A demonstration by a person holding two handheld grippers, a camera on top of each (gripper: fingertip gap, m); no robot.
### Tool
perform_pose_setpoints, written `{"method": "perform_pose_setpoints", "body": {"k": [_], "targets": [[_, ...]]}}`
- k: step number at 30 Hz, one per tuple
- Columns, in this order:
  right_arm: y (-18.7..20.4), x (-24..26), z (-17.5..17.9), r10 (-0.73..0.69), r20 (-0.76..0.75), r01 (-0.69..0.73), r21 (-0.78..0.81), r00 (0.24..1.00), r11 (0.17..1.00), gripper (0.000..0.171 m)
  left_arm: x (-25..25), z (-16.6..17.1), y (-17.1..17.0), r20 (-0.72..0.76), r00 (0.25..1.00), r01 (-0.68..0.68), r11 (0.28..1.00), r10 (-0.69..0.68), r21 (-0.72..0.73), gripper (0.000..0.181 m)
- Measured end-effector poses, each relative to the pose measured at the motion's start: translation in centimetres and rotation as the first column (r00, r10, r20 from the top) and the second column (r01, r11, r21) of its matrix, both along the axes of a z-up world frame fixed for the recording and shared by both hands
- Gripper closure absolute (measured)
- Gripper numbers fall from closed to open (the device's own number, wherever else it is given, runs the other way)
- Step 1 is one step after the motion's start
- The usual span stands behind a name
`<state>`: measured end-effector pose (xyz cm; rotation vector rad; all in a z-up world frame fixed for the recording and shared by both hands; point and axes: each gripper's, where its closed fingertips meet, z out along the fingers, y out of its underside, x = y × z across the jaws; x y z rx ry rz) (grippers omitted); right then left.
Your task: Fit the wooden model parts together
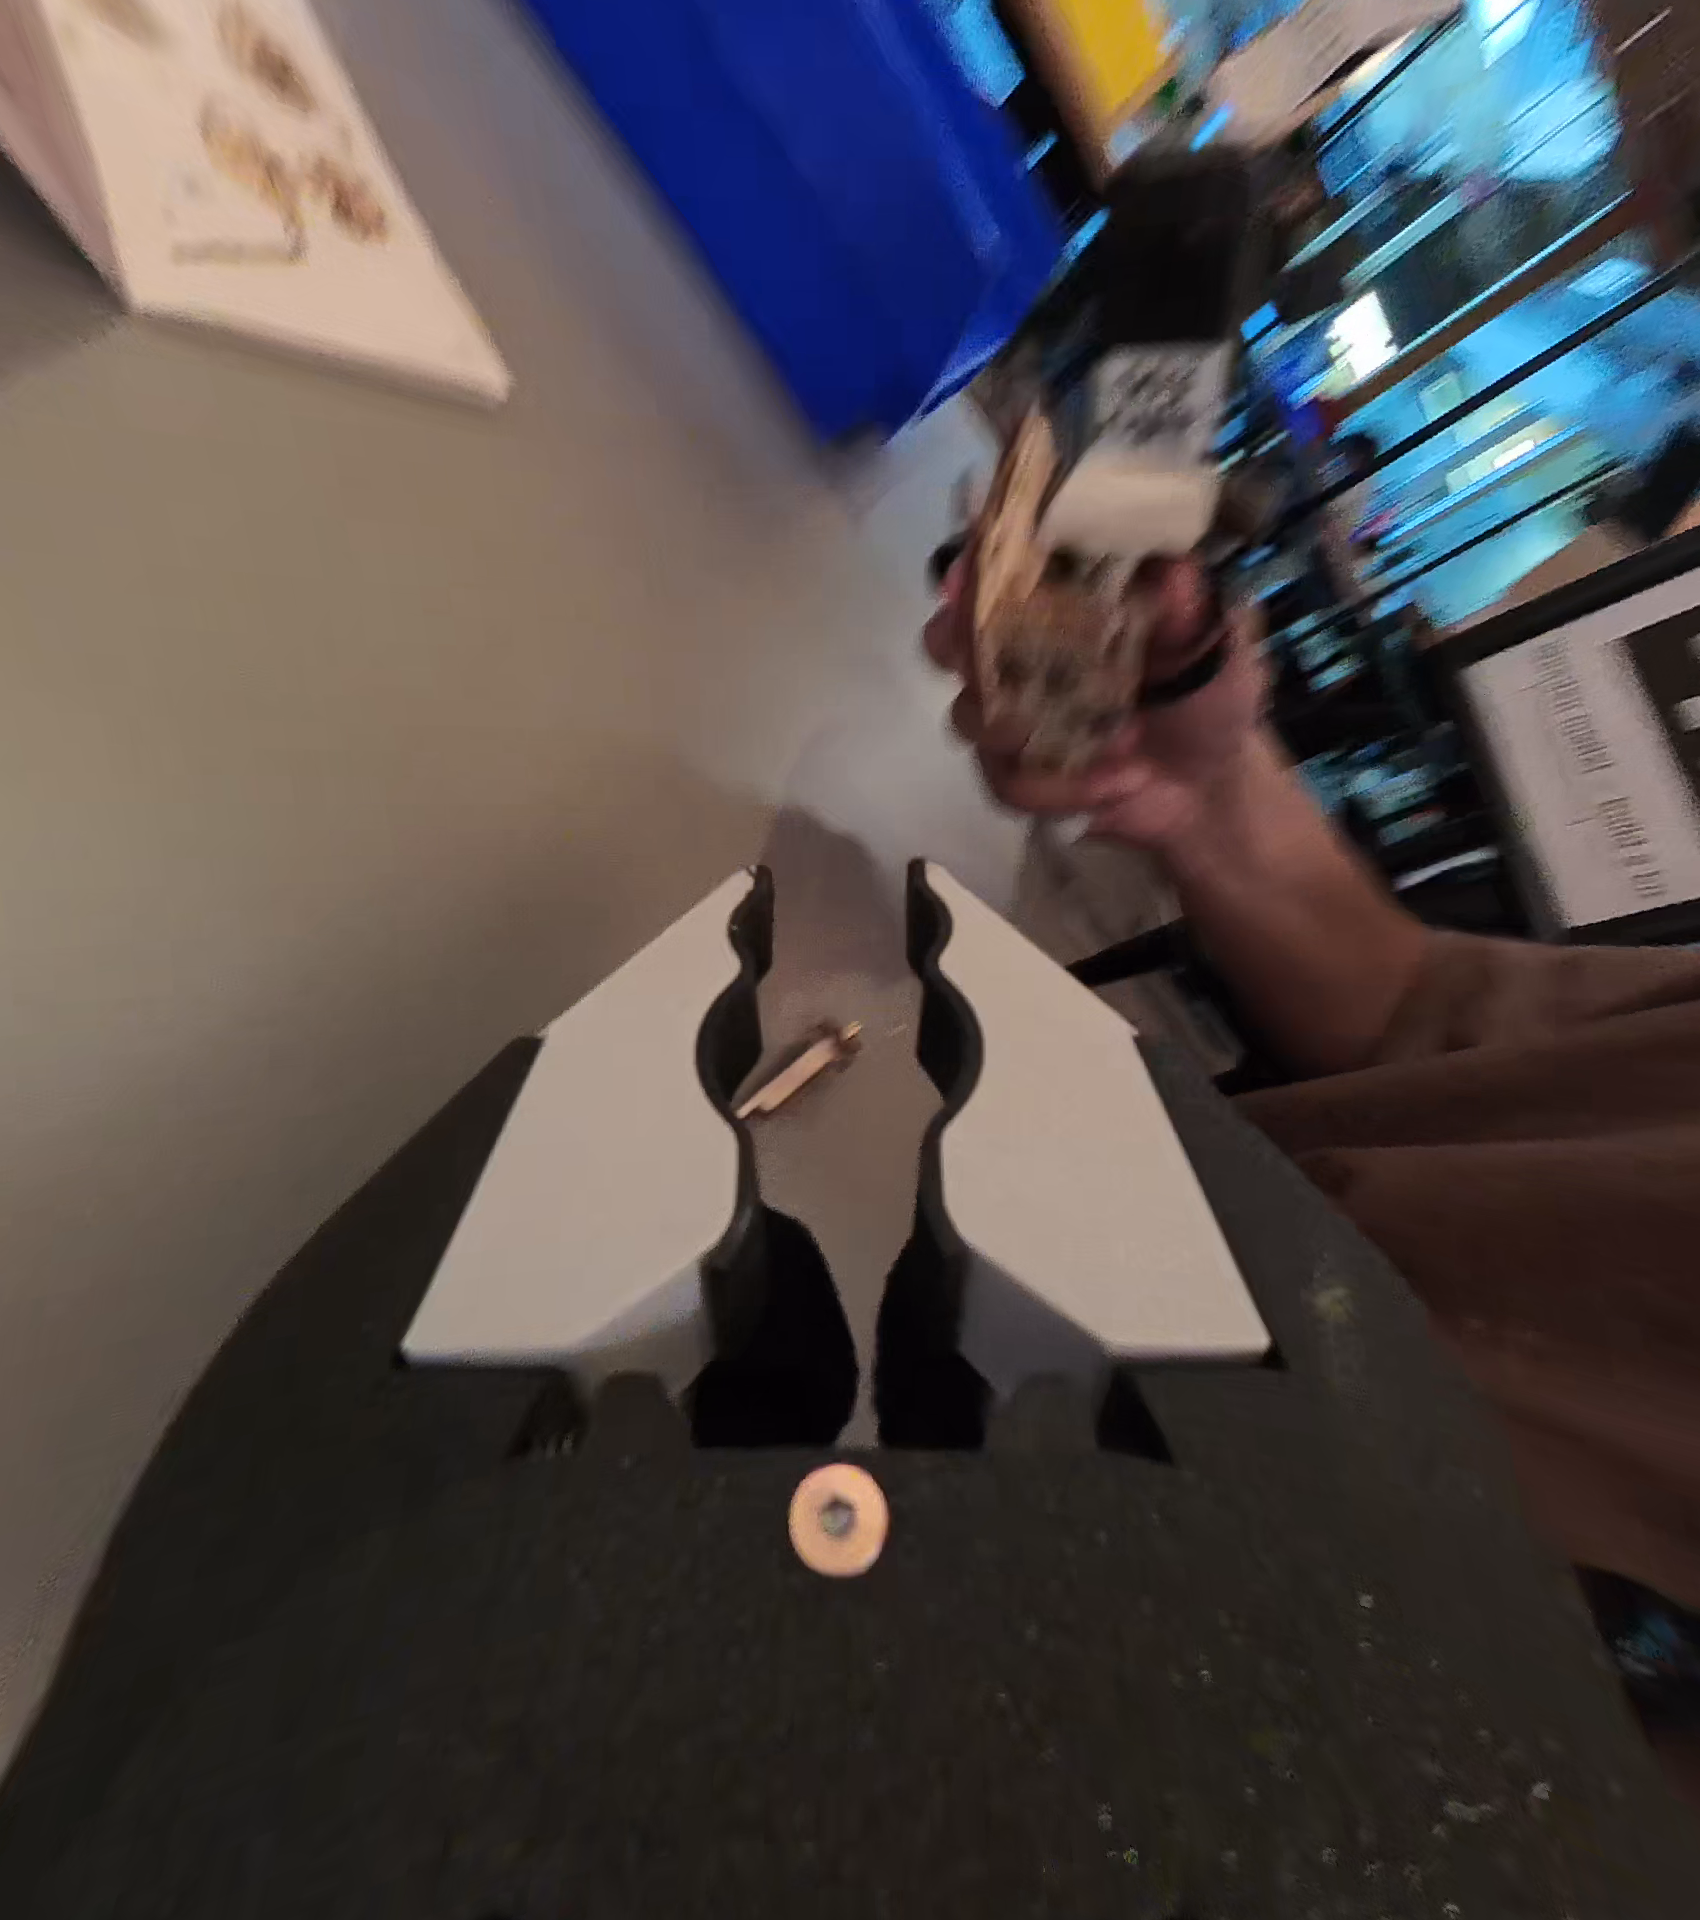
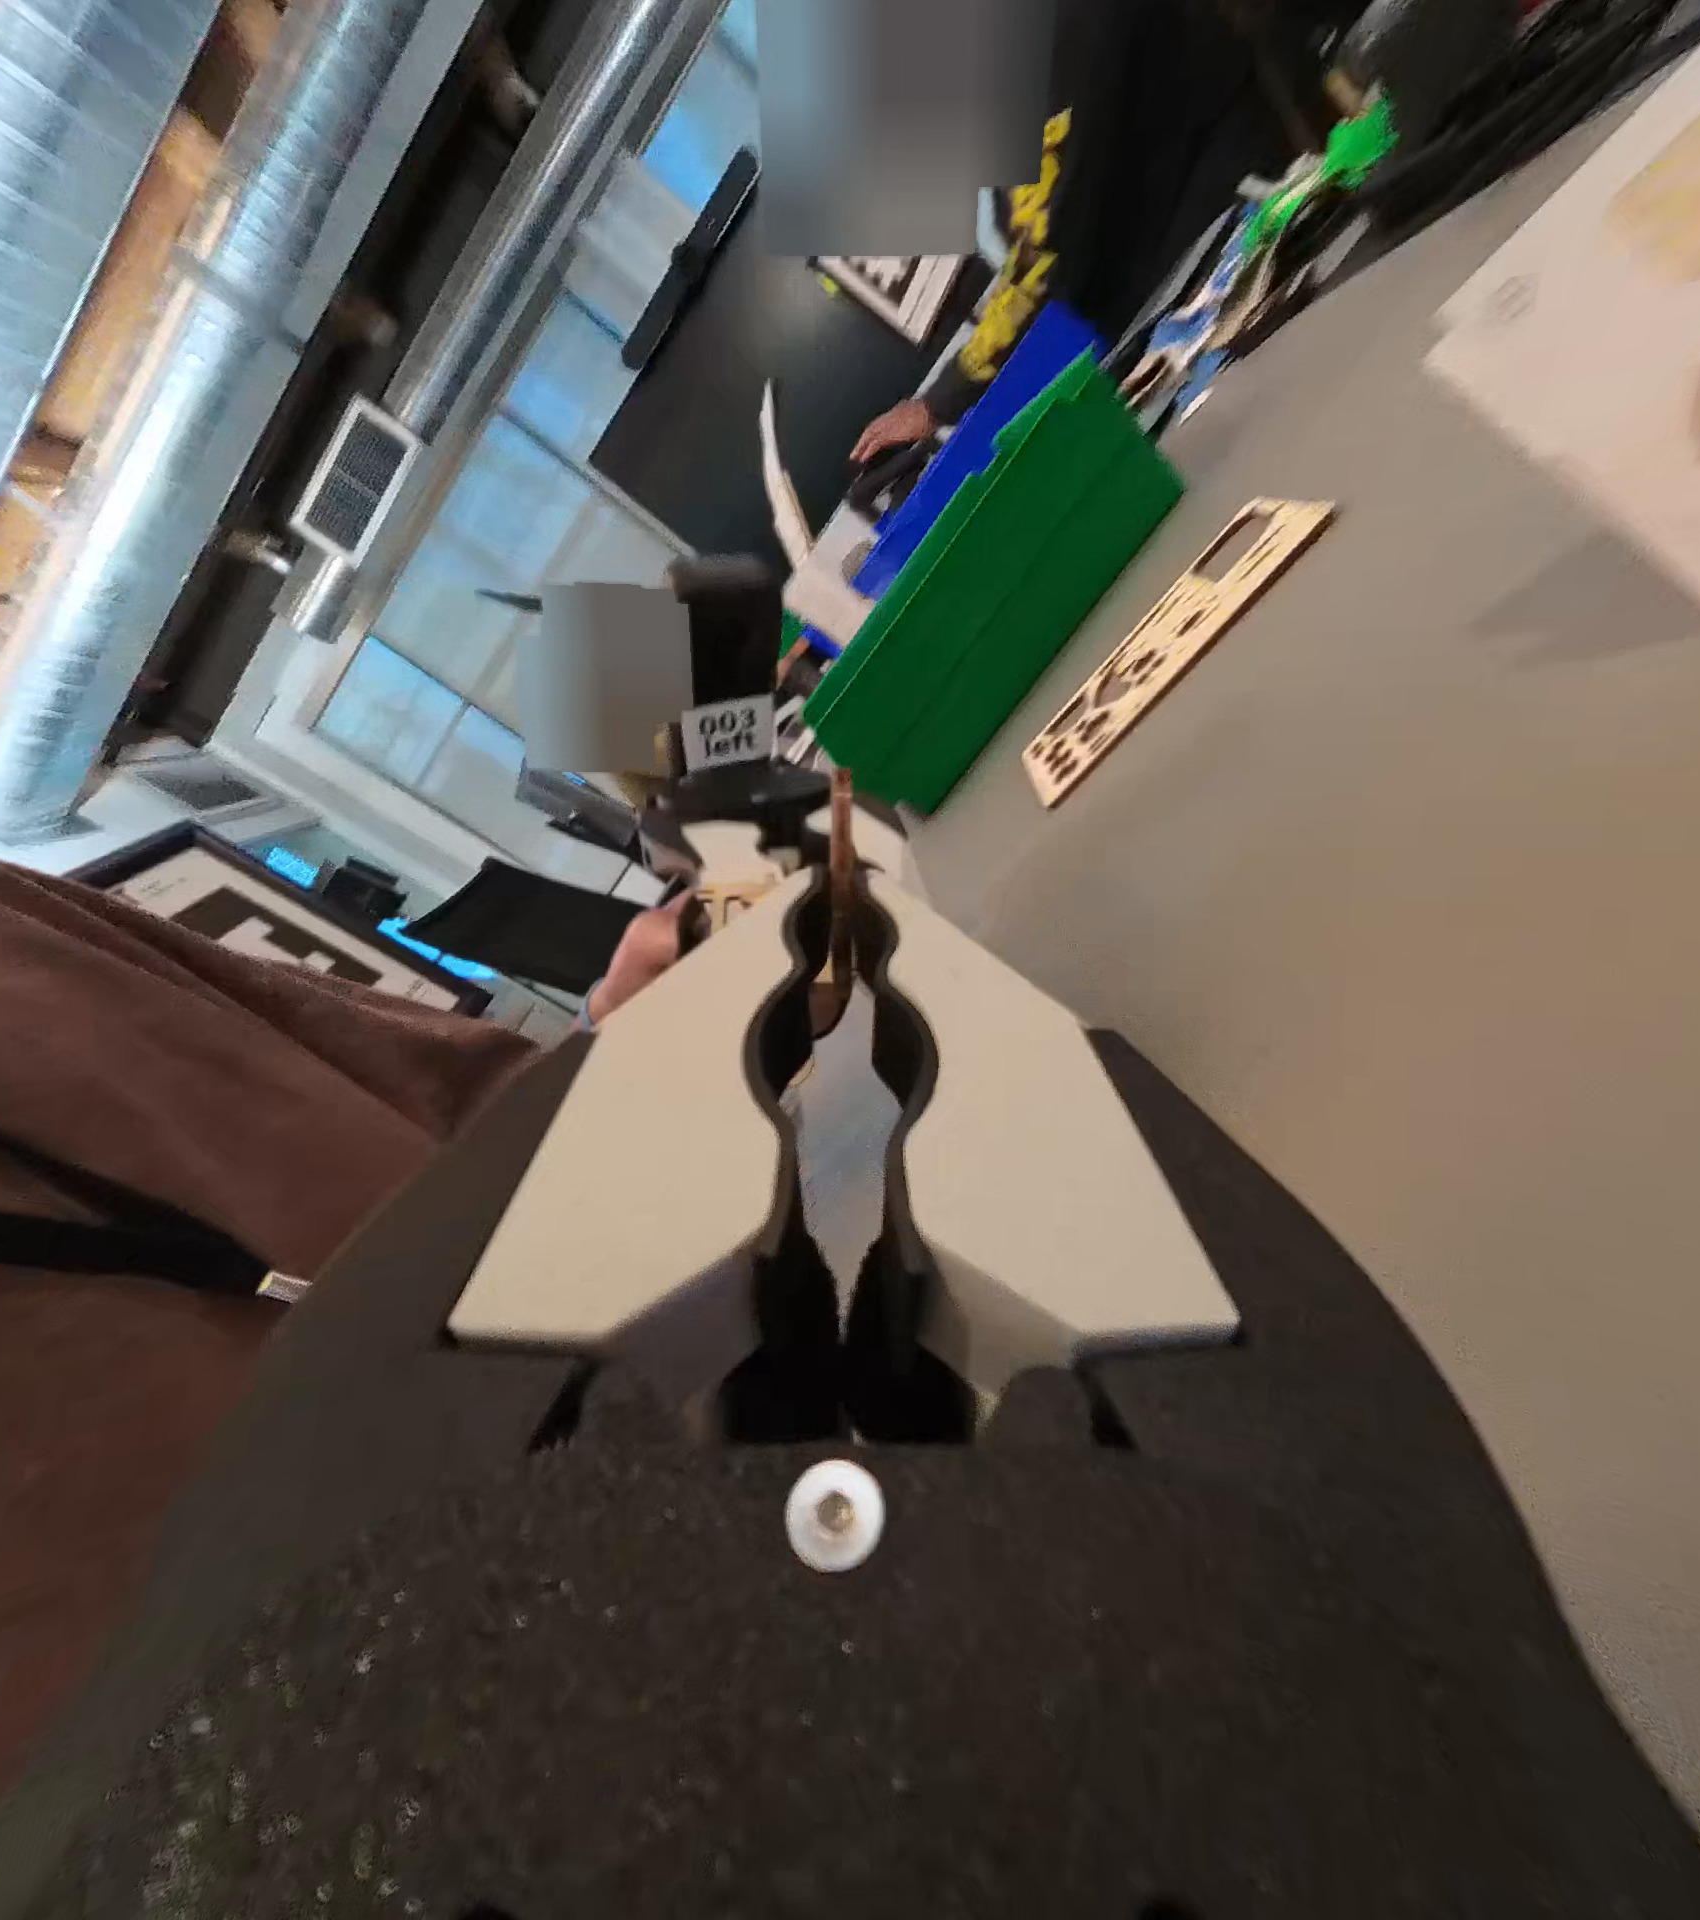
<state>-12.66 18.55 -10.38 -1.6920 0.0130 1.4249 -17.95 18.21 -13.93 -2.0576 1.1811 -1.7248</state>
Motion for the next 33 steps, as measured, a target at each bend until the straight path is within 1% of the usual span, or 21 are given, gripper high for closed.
{"method": "perform_pose_setpoints", "body": {"k": [2, 5, 7, 9, 12, 14, 15, 16, 18, 19, 20, 21, 22, 23, 24, 26, 27, 29, 30, 31, 33], "targets": [[0.2, -1.6, -0.1, 0.026, -0.018, -0.026, 0.003, 1.000, 1.000, 0.168, -0.4, 2.5, 0.1, 0.129, 0.992, 0.014, 0.996, -0.002, -0.092, 0.159], [0.1, -3.1, 0.2, 0.079, -0.073, -0.079, -0.001, 0.994, 0.997, 0.168, -1.2, 3.9, 0.4, 0.220, 0.976, 0.028, 0.987, 0.008, -0.161, 0.162], [-0.2, -3.9, 0.3, 0.118, -0.102, -0.118, -0.002, 0.988, 0.993, 0.168, -1.5, 4.3, 0.6, 0.244, 0.969, 0.009, 0.986, 0.033, -0.169, 0.166], [-0.3, -4.5, 0.3, 0.128, -0.124, -0.130, -0.008, 0.984, 0.991, 0.168, -1.4, 4.6, 0.4, 0.264, 0.964, 0.020, 0.984, 0.027, -0.175, 0.170], [-0.2, -4.9, 0.2, 0.123, -0.142, -0.126, -0.009, 0.982, 0.992, 0.168, -1.2, 4.1, -0.3, 0.241, 0.970, 0.049, 0.987, -0.011, -0.151, 0.170], [-0.2, -4.9, 0.5, 0.123, -0.159, -0.125, -0.004, 0.980, 0.992, 0.169, -1.2, 4.3, -0.3, 0.252, 0.968, 0.043, 0.987, -0.002, -0.157, 0.170], [-0.2, -5.1, 0.4, 0.125, -0.147, -0.127, -0.004, 0.981, 0.992, 0.169, -1.2, 4.4, -0.1, 0.258, 0.966, 0.028, 0.987, 0.014, -0.161, 0.177], [-0.2, -5.2, 0.2, 0.124, -0.129, -0.126, -0.005, 0.984, 0.992, 0.168, -1.2, 4.3, 0.2, 0.255, 0.966, 0.012, 0.988, 0.028, -0.155, 0.179], [0.0, -5.3, -0.1, 0.110, -0.087, -0.112, -0.010, 0.990, 0.994, 0.169, -1.3, 3.9, 0.2, 0.231, 0.973, 0.011, 0.991, 0.020, -0.134, 0.179], [0.0, -5.3, -0.4, 0.098, -0.035, -0.098, 0.002, 0.995, 0.995, 0.168, -1.4, 3.7, 0.2, 0.218, 0.976, 0.010, 0.993, 0.016, -0.118, 0.180], [0.1, -5.2, -0.7, 0.078, 0.030, -0.079, 0.014, 0.996, 0.997, 0.159, -1.6, 3.6, 0.3, 0.206, 0.978, 0.010, 0.995, 0.010, -0.097, 0.180], [0.1, -5.0, -1.1, 0.059, 0.101, -0.060, 0.012, 0.993, 0.998, 0.144, -1.8, 3.4, 0.4, 0.187, 0.982, 0.005, 0.997, 0.009, -0.071, 0.180], [0.0, -4.8, -1.9, 0.051, 0.198, -0.052, 0.000, 0.979, 0.999, 0.133, -2.2, 3.1, 0.8, 0.160, 0.987, -0.005, 0.999, 0.012, -0.040, 0.180], [-0.5, -4.8, -3.0, 0.062, 0.323, -0.062, -0.009, 0.944, 0.998, 0.135, -2.7, 2.7, 1.1, 0.121, 0.993, -0.011, 1.000, 0.011, -0.002, 0.180], [-1.3, -5.0, -4.3, 0.087, 0.459, -0.084, -0.028, 0.884, 0.996, 0.139, -3.4, 2.1, 1.4, 0.069, 0.998, -0.015, 0.999, 0.011, 0.048, 0.180], [-3.4, -5.9, -7.0, 0.174, 0.687, -0.146, -0.099, 0.705, 0.984, 0.146, -4.8, 0.9, 1.5, -0.022, 1.000, -0.002, 0.988, 0.005, 0.153, 0.180], [-4.0, -6.1, -7.9, 0.186, 0.759, -0.148, -0.119, 0.624, 0.982, 0.146, -5.5, 0.6, 1.3, -0.046, 0.999, 0.007, 0.984, 0.002, 0.180, 0.180], [-4.6, -6.5, -9.3, 0.215, 0.850, -0.152, -0.161, 0.480, 0.975, 0.146, -6.3, 0.1, 1.3, -0.062, 0.998, -0.014, 0.985, 0.025, 0.172, 0.180], [-4.6, -6.6, -9.8, 0.226, 0.878, -0.149, -0.179, 0.423, 0.973, 0.146, -6.6, 0.0, 1.2, -0.056, 0.998, -0.028, 0.989, 0.037, 0.146, 0.180], [-4.7, -6.8, -10.2, 0.238, 0.895, -0.150, -0.195, 0.376, 0.969, 0.147, -6.8, -0.2, 1.2, -0.050, 0.998, -0.036, 0.992, 0.042, 0.119, 0.180], [-4.5, -7.5, -10.7, 0.239, 0.918, -0.153, -0.200, 0.317, 0.968, 0.147, -7.2, -0.5, 1.4, -0.067, 0.996, -0.046, 0.994, 0.053, 0.104, 0.180]]}}
